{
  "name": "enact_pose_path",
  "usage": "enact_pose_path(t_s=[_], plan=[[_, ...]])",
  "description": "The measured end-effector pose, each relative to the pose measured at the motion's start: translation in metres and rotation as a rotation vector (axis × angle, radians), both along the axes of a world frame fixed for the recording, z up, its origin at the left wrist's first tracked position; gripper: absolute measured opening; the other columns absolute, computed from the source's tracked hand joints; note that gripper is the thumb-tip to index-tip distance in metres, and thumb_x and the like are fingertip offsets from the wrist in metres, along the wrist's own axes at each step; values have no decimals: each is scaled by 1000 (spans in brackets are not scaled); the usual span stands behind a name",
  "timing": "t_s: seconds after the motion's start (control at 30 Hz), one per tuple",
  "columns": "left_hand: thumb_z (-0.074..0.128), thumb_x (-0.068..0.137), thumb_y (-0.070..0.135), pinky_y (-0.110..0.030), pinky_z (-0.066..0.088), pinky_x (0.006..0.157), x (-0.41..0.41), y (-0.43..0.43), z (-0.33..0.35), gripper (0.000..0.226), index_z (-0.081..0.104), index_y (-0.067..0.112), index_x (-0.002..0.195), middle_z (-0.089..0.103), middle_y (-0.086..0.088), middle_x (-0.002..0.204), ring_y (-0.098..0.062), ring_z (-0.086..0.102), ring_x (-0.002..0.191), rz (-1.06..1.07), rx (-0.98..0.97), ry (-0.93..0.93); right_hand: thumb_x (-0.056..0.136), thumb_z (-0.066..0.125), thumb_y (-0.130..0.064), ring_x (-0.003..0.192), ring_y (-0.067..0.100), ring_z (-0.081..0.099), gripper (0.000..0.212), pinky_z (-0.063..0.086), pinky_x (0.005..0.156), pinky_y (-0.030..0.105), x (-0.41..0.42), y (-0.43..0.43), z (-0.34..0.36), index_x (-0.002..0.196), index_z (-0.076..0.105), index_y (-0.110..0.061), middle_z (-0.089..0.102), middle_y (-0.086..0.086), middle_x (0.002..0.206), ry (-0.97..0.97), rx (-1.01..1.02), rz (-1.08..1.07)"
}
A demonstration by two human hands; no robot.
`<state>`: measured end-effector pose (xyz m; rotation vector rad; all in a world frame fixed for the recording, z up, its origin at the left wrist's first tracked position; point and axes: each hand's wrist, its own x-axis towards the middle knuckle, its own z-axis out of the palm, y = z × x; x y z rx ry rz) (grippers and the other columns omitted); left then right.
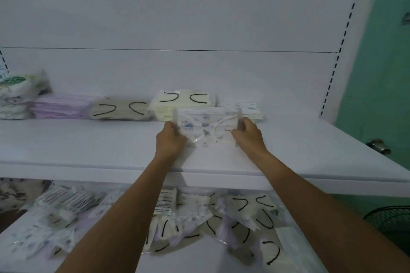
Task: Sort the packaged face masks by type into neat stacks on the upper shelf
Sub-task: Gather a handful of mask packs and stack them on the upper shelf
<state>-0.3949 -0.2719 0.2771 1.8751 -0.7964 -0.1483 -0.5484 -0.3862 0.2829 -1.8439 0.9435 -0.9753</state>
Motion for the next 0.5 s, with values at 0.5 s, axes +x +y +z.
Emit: enact_pose_path(t_s=[0.5], plan=[[50,94,12,-43,48,84,-9,4,-2,24,50,21,117,64,-8,101,-28,60,92,-13,-168,-452,98,43,-16,98,28,58,43,46,88,37,4,2,-6,140,43,-25,59,11,114,26,-584,-225]])
